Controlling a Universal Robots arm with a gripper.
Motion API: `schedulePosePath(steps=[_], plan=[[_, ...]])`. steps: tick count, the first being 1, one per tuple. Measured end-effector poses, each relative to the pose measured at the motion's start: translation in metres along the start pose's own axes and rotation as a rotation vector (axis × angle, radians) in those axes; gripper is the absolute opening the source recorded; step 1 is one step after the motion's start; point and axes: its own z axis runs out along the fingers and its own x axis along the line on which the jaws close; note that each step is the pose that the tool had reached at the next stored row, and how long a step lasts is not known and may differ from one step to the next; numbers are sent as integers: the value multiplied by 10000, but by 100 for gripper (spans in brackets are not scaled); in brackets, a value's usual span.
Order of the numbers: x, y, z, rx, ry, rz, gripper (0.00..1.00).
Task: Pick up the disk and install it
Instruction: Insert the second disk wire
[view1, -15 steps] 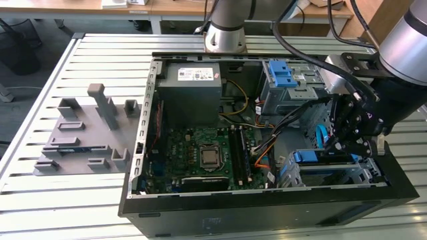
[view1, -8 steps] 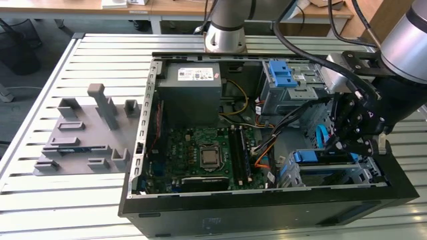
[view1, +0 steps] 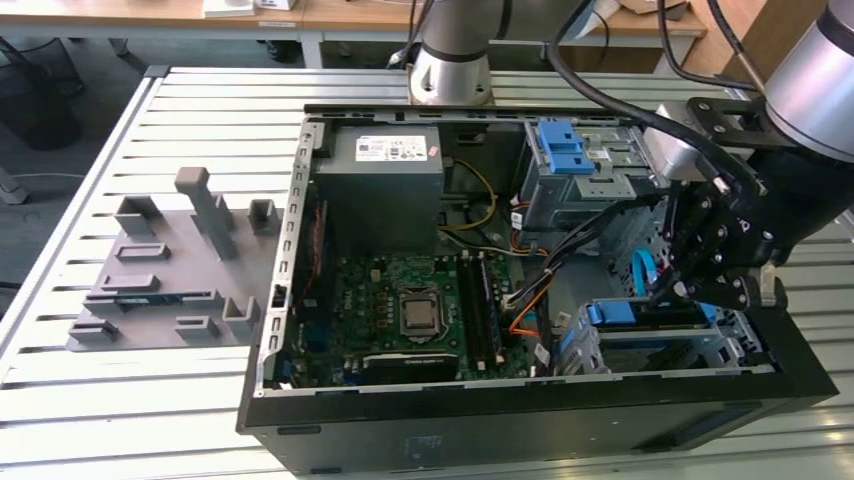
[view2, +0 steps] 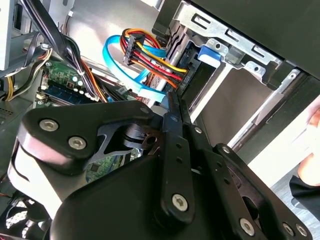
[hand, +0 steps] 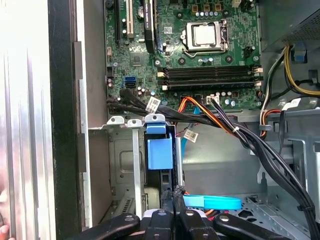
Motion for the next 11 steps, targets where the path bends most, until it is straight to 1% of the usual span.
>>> schedulePosePath(steps=[6, 11], plan=[[0, 1, -40, -1, -3, 0, 15], [0, 1, -43, -1, -2, -1, 15]])
